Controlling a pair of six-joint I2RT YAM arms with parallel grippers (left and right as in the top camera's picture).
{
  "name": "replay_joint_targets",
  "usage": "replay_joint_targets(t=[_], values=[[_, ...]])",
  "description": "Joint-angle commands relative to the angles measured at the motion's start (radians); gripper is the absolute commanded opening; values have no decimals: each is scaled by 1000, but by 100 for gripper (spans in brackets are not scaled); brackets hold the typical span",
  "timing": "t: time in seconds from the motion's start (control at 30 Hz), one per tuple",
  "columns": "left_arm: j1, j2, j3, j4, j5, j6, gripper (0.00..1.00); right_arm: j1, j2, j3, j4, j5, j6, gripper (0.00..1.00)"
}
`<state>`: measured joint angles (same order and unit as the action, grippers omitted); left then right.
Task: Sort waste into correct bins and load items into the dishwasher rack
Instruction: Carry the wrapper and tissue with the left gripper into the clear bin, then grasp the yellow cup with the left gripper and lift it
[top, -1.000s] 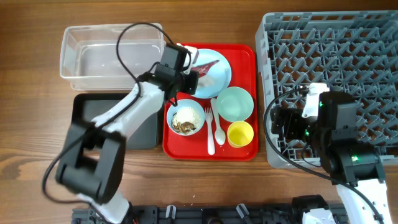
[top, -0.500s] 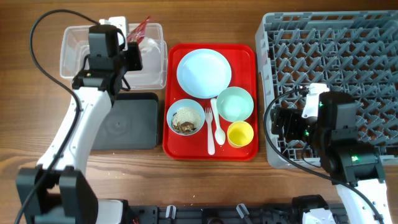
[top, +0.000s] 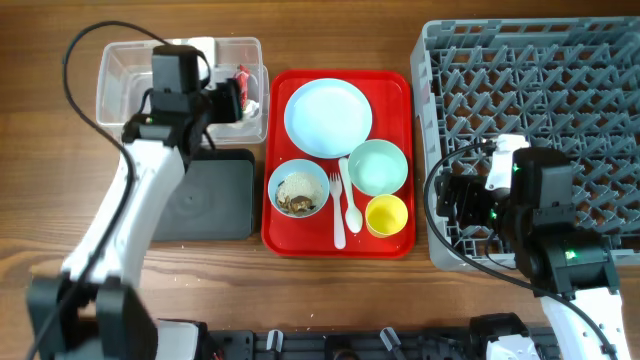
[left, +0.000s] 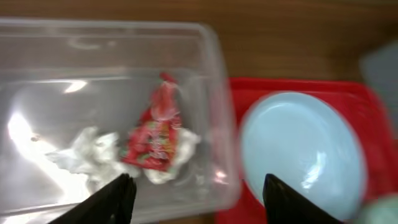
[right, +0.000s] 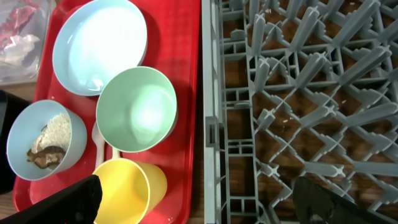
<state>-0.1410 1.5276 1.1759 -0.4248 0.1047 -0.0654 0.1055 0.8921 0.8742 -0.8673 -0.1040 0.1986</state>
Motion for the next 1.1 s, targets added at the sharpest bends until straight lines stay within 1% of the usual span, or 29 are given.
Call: replay_joint_targets(t=[0.0, 0.03, 0.13, 0.2, 0.23, 0.3, 0.47, 0.53, 0.57, 0.6, 0.63, 0.67, 0.7, 0.73, 0.77, 0.9, 1.0, 1.07], values=[[-126, -47, 14, -92, 201, -3, 68, -5, 1, 26, 6, -4, 12, 100], [-190, -32, 14, -145, 248, -3, 68, -5, 1, 26, -1, 19, 16, 100], [-292, 1, 14, -201, 273, -13, 66, -5, 1, 26, -33, 114, 86, 100], [-367, 27, 13, -223, 273, -68, 67, -5, 1, 26, -64, 192, 138, 100], [-427, 49, 13, -225, 273, -97, 67, -5, 1, 26, -77, 217, 161, 100], [-500, 84, 13, -221, 272, -130, 67, -5, 1, 26, -78, 216, 169, 100], [-609, 165, 13, -225, 261, -132, 63, -5, 1, 26, -85, 216, 168, 100], [-637, 208, 13, -224, 253, -159, 63, -5, 1, 26, -93, 216, 168, 100], [-647, 231, 13, -225, 237, -180, 61, -5, 1, 26, -98, 216, 168, 100], [-653, 256, 13, -225, 222, -183, 56, -5, 1, 26, -101, 216, 168, 100], [-654, 284, 13, -223, 216, -183, 39, -5, 1, 26, -104, 216, 167, 100], [-653, 291, 13, -223, 216, -183, 27, -5, 1, 26, -105, 216, 168, 100], [-650, 296, 13, -223, 216, -183, 19, -5, 1, 26, -107, 216, 167, 100], [-645, 296, 13, -223, 216, -183, 9, -5, 1, 26, -108, 217, 168, 100], [-639, 289, 14, -224, 216, -183, 4, -5, 1, 26, -110, 217, 167, 100], [-587, 206, 14, -255, 233, -182, 4, -5, 1, 26, -106, 260, 169, 100], [-499, 80, 14, -267, 307, -182, 4, -5, 4, 26, -80, 245, 169, 98], [-408, 10, 14, -230, 409, -186, 4, -5, 19, 26, -47, 154, 167, 97]])
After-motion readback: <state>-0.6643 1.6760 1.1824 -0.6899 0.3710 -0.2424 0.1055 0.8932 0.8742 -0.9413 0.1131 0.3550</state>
